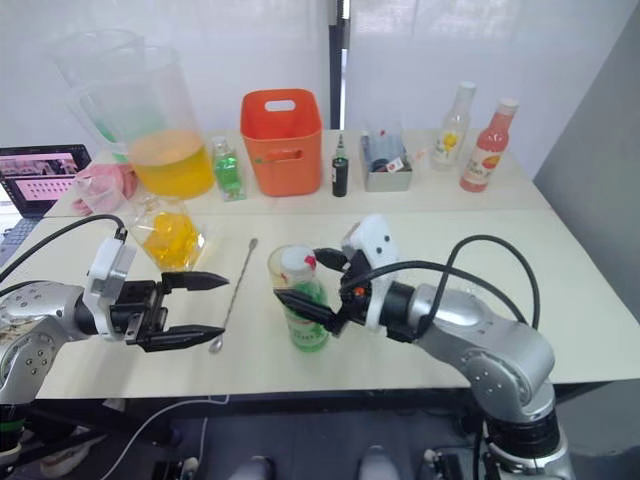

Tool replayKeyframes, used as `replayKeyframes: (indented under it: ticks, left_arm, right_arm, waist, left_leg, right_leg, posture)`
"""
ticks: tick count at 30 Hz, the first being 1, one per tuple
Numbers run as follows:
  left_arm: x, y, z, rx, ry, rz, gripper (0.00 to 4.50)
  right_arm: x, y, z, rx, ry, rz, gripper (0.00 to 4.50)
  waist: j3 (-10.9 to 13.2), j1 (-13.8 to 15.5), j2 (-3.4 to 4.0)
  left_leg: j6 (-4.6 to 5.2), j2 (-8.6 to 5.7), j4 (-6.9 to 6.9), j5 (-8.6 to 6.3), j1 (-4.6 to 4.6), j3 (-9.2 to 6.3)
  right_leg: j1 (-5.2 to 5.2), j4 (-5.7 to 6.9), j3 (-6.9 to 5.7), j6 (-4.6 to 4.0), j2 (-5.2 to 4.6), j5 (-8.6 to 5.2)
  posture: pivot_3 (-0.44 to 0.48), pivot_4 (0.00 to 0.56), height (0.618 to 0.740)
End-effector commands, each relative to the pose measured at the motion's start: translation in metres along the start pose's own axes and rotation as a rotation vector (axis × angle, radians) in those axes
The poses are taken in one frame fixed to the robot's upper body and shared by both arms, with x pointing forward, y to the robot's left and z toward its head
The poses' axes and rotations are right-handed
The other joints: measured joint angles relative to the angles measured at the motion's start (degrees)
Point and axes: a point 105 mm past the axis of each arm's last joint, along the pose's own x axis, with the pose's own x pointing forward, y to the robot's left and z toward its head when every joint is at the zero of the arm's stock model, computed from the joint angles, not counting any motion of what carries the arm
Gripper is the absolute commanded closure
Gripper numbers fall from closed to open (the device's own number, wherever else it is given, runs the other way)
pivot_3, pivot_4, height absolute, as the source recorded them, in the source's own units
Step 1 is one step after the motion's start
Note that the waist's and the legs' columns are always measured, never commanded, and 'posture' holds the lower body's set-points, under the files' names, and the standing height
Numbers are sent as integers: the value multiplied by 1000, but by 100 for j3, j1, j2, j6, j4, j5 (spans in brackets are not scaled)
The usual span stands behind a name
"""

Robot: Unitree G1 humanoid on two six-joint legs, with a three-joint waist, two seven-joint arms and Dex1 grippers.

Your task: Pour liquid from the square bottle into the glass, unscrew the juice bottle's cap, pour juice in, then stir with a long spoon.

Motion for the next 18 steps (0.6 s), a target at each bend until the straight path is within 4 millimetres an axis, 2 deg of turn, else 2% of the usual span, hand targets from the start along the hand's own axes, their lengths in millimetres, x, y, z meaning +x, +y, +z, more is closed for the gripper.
replayKeyframes:
  ticks: [1, 6, 14, 18]
  left_arm:
    - [-2, -2, 10, 56, -19, 26, 0]
    - [-6, -5, 9, 64, -20, 71, 0]
    - [-11, -13, 7, 67, -23, 128, 0]
    - [-14, -15, 7, 67, -21, 146, 0]
  right_arm:
    - [-3, 4, 11, -91, -7, 86, 31]
    - [1, -3, 7, -145, 26, 126, 31]
    - [10, -9, 8, -115, -8, 201, 31]
    - [12, -10, 6, -105, -2, 230, 1220]
  waist:
    - [0, 6, -1]
    - [0, -17, -2]
    - [0, -6, -2]
    - [0, 6, -2]
  left_leg:
    - [0, 1, -1, 0, 1, -1]
    - [0, 1, -3, 0, 4, 1]
    - [0, 1, -1, 0, 3, 0]
    - [0, 1, 0, 0, 3, 0]
  right_leg:
    - [1, 0, -1, 1, 0, -1]
    - [1, 0, -1, 2, 0, -2]
    - [2, 0, -1, 0, 0, 0]
    - [3, 0, -1, 0, 0, 0]
  posture:
    - [0, 150, 740]
    - [0, 150, 740]
    - [0, 150, 740]
    - [0, 150, 740]
